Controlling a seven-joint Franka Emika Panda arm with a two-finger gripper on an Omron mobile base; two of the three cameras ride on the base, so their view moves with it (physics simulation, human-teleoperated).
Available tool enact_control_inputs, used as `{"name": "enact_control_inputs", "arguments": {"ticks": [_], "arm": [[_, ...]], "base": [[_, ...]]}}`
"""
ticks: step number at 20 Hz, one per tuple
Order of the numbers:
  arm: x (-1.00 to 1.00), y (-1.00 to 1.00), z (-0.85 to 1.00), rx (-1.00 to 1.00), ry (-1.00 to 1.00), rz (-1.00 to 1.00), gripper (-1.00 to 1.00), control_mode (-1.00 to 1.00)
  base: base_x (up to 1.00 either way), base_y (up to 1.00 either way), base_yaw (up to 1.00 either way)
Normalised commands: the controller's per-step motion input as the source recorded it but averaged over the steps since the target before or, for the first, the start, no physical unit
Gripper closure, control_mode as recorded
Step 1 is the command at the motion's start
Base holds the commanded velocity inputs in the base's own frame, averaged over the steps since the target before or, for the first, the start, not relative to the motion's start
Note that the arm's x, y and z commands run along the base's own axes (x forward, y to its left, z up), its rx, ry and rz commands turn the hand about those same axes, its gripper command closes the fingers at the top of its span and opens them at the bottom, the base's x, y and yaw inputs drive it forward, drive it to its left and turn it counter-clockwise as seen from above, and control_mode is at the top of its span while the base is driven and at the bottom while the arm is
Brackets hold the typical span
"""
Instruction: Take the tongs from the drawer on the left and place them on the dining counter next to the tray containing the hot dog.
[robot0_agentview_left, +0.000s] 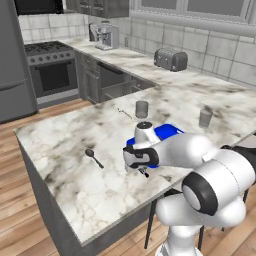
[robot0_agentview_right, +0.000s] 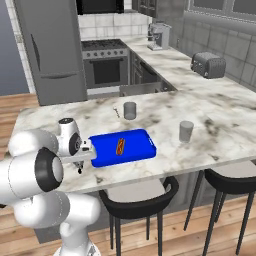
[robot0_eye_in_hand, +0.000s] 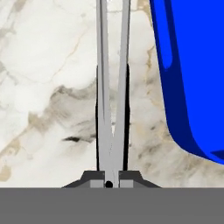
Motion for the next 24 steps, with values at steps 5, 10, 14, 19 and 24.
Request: {"name": "enact_control_inputs", "arguments": {"ticks": [5,10,14,19,24], "arm": [[0.03,0.00,-0.08,0.00,-0.08,0.00,1.00,-1.00],[0.14,0.00,-0.07,0.00,-0.07,0.00,1.00,-1.00],[0.08,0.00,-0.01,0.00,-0.01,0.00,-1.00,-1.00],[-0.14,0.00,0.46,0.00,-0.05,0.00,-1.00,-1.00],[-0.37,0.00,1.00,0.00,-0.17,0.00,-1.00,-1.00]], "base": [[0.00,0.00,0.00],[0.00,0.00,0.00],[0.00,0.00,0.00],[0.00,0.00,0.00],[0.00,0.00,0.00]]}}
